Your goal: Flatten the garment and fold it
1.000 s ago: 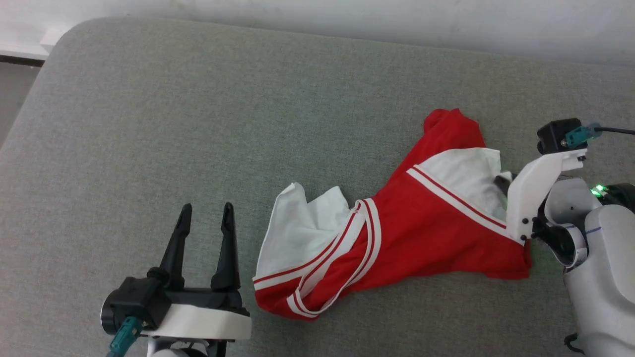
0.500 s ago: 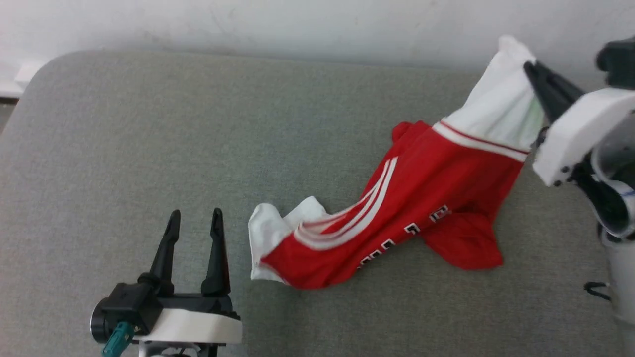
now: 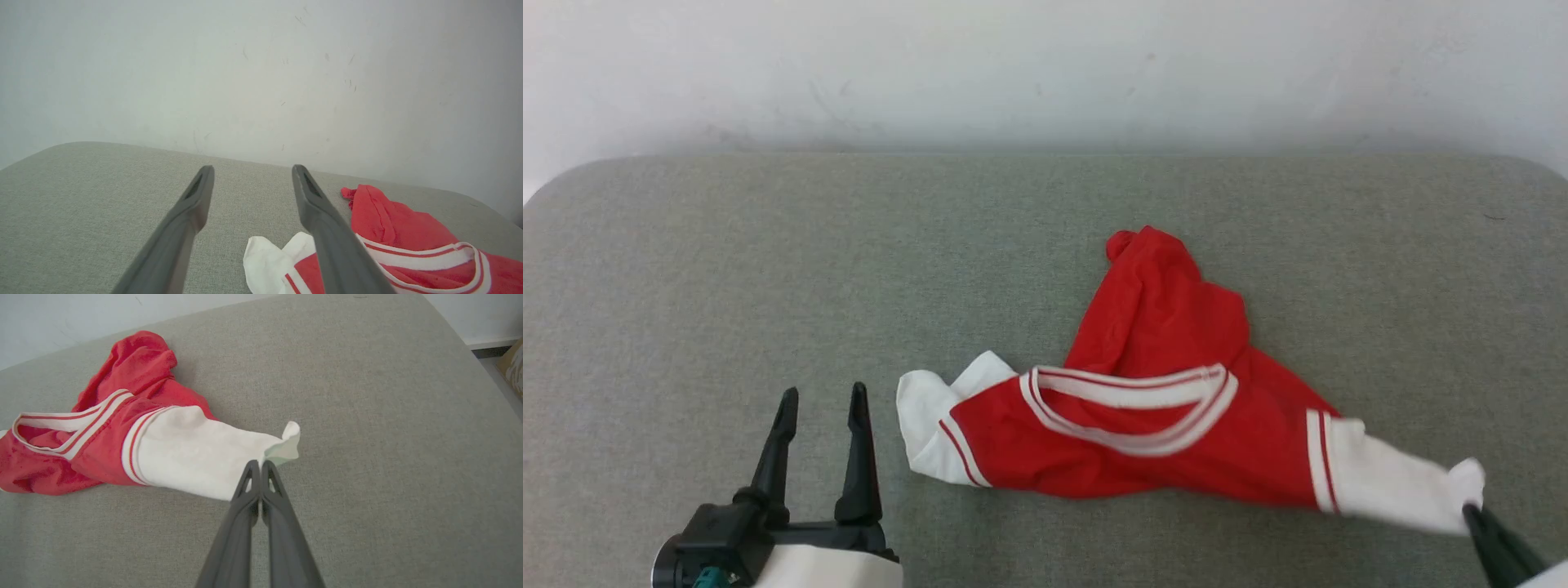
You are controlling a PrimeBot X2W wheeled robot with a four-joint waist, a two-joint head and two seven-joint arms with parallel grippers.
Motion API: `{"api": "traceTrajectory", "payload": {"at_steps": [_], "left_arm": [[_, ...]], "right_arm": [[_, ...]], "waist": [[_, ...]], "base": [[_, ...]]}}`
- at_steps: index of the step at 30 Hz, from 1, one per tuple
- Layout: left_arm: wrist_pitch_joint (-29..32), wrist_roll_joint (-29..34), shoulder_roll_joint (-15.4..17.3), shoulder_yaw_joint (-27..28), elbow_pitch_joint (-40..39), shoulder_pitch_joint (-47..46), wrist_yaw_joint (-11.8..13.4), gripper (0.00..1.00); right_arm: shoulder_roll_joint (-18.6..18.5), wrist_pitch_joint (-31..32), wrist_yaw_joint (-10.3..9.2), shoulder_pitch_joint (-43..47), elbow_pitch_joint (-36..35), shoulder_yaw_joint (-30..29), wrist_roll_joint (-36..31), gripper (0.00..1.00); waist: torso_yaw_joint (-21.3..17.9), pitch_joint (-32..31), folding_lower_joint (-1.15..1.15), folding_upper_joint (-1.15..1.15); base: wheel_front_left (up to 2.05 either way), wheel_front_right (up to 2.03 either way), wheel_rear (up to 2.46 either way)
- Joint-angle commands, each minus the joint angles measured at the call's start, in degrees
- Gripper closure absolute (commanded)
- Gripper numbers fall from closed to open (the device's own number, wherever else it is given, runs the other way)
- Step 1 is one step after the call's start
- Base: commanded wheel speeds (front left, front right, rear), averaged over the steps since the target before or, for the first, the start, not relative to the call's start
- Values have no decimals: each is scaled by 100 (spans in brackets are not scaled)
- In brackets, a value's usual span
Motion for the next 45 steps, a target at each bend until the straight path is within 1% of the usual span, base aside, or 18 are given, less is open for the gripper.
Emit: {"api": "traceTrajectory", "payload": {"at_steps": [1, 4, 7, 9, 10, 13, 18, 20, 21, 24, 29, 33, 36, 39, 40, 41, 42, 45], "left_arm": [[-27, 60, -8, 33, -30, 70, -17, 0], [-27, 92, -8, 39, -3, 115, -37, 0], [-27, 105, -8, 22, 49, 151, -43, 0], [-27, 107, -8, -13, 100, 177, -46, 0], [-27, 106, -8, -30, 123, 194, -43, 0], [-27, 87, -8, -59, 146, 241, -21, 0], [-27, 47, -8, -99, 133, 258, -7, 0], [-27, 31, -8, -135, 117, 248, 0, 0], [-27, 22, -8, -150, 105, 235, 5, 0], [-27, 0, -8, -213, 75, 151, 6, 0], [-27, -22, -8, -317, 49, -100, -29, 0], [-27, -29, -8, -389, 59, -314, -83, 0], [-27, -37, -8, -431, 89, -433, -110, 0], [-27, -59, -8, -465, 122, -524, -126, 0], [-27, -67, -8, -475, 130, -550, -130, 0], [-27, -76, -8, -483, 138, -573, -130, 0], [-27, -82, -8, -492, 145, -592, -129, 0], [-27, -110, -8, -515, 167, -638, -109, 0]], "right_arm": [[32, -85, -4, 14, 46, 5, 6, 100], [57, -386, -4, 271, 411, 161, -121, 100], [60, -696, -4, 234, 862, 403, -423, 100], [61, -727, -4, 156, 1072, 570, -592, 73], [61, -725, -4, 84, 1114, 638, -579, 0], [-37, -596, -4, -263, 1000, 777, -458, 0], [-527, -214, -4, -1361, 486, 983, -452, 0], [-760, -13, -4, -1884, 462, 1193, -568, 0], [-792, 96, -4, -2145, 543, 1287, -570, 0], [-800, 557, -4, -2862, 1094, 1533, -593, 0], [-673, 1123, -4, -3819, 2502, 1798, -862, 0], [-570, 1241, -4, -4322, 3558, 2007, -980, 0], [-586, 1094, -4, -4561, 4186, 2177, -1171, 0], [-552, 930, -4, -4677, 4770, 2174, -1331, 0], [-548, 871, -4, -4702, 4938, 2166, -1389, 42], [-546, 808, -4, -4724, 5084, 2150, -1440, 55], [-545, 729, -4, -4751, 5202, 2141, -1478, 100], [-584, 463, -4, -4912, 5367, 2179, -1478, 100]], "waist": [[-61, -46, 1, 0], [-108, -107, 1, 0], [-127, -201, 1, 0], [-109, -292, 1, 0], [-99, -339, 1, 0], [-49, -448, 1, 0], [122, -477, 1, 0], [205, -411, 1, 0], [240, -365, 1, 0], [381, -185, 1, 0], [680, 173, 1, 0], [942, 437, 1, 0], [1092, 594, 1, 0], [1186, 706, 1, 0], [1209, 733, 1, 0], [1226, 755, 1, 0], [1238, 768, 1, 0], [1264, 784, 1, 0]], "base": [[0, 0, 0], [0, 0, 0], [0, 0, 0], [0, 0, 0], [0, 0, 0], [0, 0, 0], [0, 0, 0], [0, 0, 0], [0, 0, 0], [0, 0, 0], [0, 0, 0], [0, 0, 0], [0, 0, 0], [0, 0, 0], [0, 0, 0], [0, 0, 0], [0, 0, 0], [0, 0, 0]]}}
